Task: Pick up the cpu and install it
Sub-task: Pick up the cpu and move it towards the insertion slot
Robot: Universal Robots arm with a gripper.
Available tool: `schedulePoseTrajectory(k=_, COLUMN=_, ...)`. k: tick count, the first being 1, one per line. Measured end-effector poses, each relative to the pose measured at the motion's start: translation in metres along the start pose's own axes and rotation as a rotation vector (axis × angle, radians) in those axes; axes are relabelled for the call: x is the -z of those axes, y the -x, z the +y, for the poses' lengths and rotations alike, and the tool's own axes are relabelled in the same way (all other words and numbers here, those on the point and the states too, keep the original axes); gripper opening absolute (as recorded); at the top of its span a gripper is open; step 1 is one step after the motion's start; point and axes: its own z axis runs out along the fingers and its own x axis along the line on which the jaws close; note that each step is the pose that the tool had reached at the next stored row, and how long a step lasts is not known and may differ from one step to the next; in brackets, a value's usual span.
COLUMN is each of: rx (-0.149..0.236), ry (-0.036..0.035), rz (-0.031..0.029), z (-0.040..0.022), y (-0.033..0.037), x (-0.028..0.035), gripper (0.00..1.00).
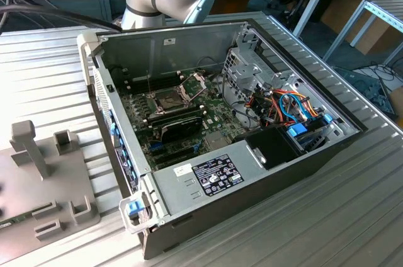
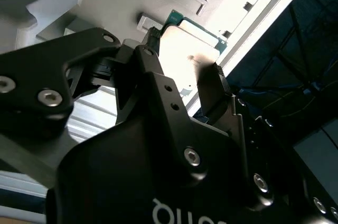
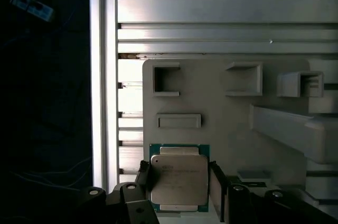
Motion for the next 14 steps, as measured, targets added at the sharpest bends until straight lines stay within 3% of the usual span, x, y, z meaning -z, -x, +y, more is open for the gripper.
schedulePoseTrajectory(k=14, rx=0.000, ry=0.0000, rz=0.0000, z=-0.0008, y=-0.0010, x=0.0328, gripper=0.54)
